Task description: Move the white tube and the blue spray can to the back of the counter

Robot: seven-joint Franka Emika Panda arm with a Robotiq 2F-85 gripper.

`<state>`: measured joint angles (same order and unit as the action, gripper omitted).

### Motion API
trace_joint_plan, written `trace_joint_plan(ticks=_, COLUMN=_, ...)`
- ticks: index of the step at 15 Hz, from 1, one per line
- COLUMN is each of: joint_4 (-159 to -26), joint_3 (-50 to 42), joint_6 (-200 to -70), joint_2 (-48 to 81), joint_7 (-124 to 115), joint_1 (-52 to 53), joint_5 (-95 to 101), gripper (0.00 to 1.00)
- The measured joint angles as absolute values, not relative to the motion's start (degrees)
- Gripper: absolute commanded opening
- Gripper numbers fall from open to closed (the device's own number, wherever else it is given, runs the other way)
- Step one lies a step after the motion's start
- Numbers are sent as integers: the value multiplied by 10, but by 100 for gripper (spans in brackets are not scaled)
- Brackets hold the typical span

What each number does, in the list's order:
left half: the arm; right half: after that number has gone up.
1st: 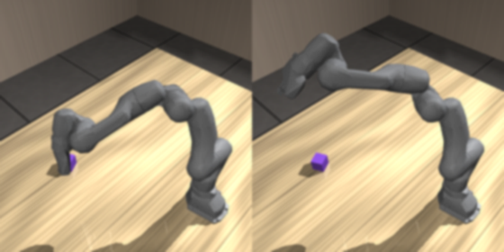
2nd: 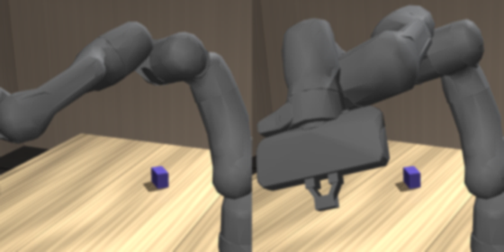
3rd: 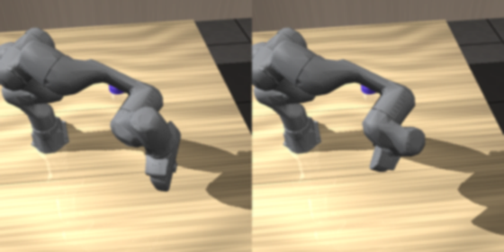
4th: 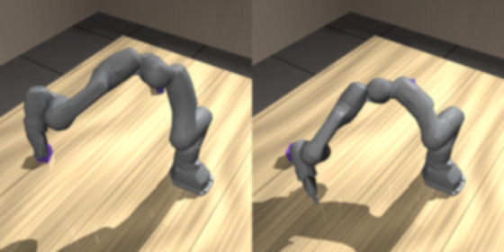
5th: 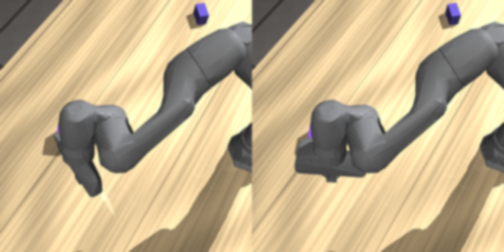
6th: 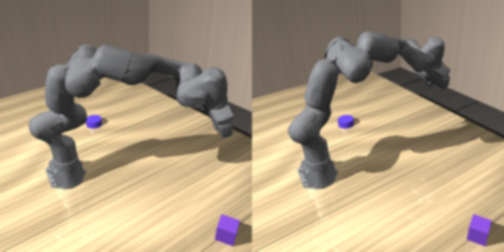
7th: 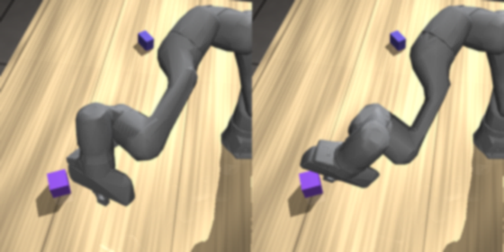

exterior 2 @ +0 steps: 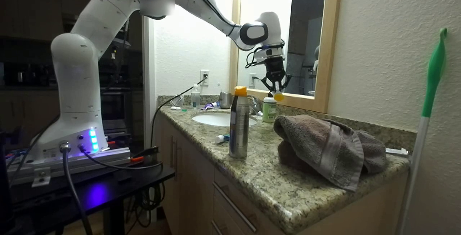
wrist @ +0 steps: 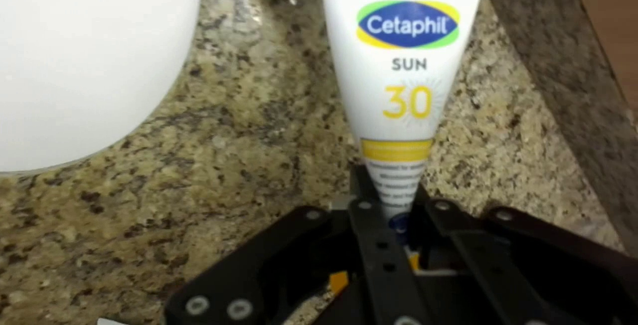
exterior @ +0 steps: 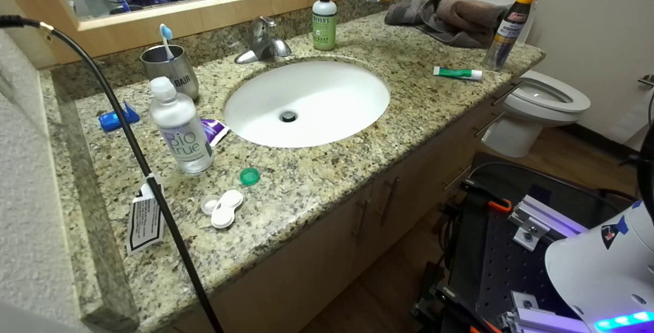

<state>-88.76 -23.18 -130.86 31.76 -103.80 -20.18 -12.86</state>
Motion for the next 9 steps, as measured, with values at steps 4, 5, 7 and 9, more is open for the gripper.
trace_joint_plan(ticks=4, joint_4=-822, joint_3=-250, joint_6=-1281, joint_2=369, joint_7=-1123, joint_1=-221, joint_5=-125, gripper=4)
trace_joint_plan(ticks=5, joint_4=-818, joint_3=-250, joint_6=-1279, joint_2=371, joint_7=-1128, joint_1=-221, joint_5=-125, gripper=4)
trace_joint_plan(ticks=7, joint_4=-818, joint_3=-249, joint_6=-1279, joint_2=372, joint_7=-1133, joint_1=-221, joint_5=-121, gripper=4)
trace_joint_plan(ticks=9, joint_4=-817, joint_3=-249, joint_6=-1278, joint_2=381, joint_7=-1159, joint_1=-222, joint_5=-111, gripper=4)
